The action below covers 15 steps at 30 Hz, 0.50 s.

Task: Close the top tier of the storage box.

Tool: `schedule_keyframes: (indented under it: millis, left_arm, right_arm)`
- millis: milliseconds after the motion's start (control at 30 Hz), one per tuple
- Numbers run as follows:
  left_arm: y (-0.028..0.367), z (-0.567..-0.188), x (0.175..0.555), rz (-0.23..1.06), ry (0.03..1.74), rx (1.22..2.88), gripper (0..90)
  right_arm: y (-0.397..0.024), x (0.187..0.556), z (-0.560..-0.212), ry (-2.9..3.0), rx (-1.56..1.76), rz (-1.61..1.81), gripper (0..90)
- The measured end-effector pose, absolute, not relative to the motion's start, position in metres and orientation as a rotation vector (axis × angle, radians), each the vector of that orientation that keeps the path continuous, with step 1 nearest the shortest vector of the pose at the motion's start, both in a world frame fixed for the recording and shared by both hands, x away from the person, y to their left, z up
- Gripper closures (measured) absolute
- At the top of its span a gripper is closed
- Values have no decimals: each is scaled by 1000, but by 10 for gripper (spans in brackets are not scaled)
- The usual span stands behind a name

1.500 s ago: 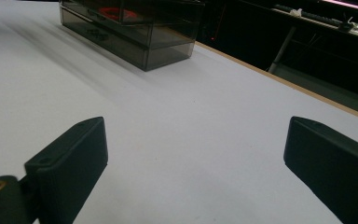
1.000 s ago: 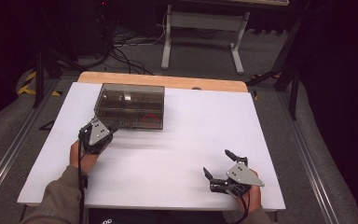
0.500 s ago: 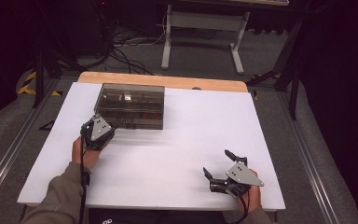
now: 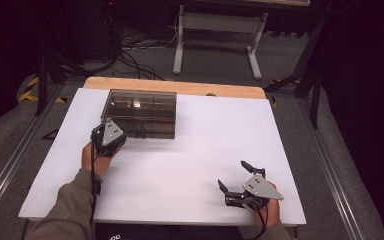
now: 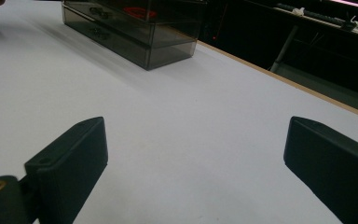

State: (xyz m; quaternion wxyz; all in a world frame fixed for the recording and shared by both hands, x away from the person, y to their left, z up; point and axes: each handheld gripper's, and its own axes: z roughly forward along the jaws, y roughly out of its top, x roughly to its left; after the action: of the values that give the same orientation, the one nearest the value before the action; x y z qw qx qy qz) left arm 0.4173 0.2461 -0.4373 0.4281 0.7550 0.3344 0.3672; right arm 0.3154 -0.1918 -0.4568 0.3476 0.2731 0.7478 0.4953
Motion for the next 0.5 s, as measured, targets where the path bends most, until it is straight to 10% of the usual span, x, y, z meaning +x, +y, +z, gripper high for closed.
schedule_keyframes:
  millis: [500]
  left_arm:
    - [243, -433, 429, 943, 854, 1904, 896]
  right_arm:
    - [-193, 314, -456, 1927, 731, 1293, 70]
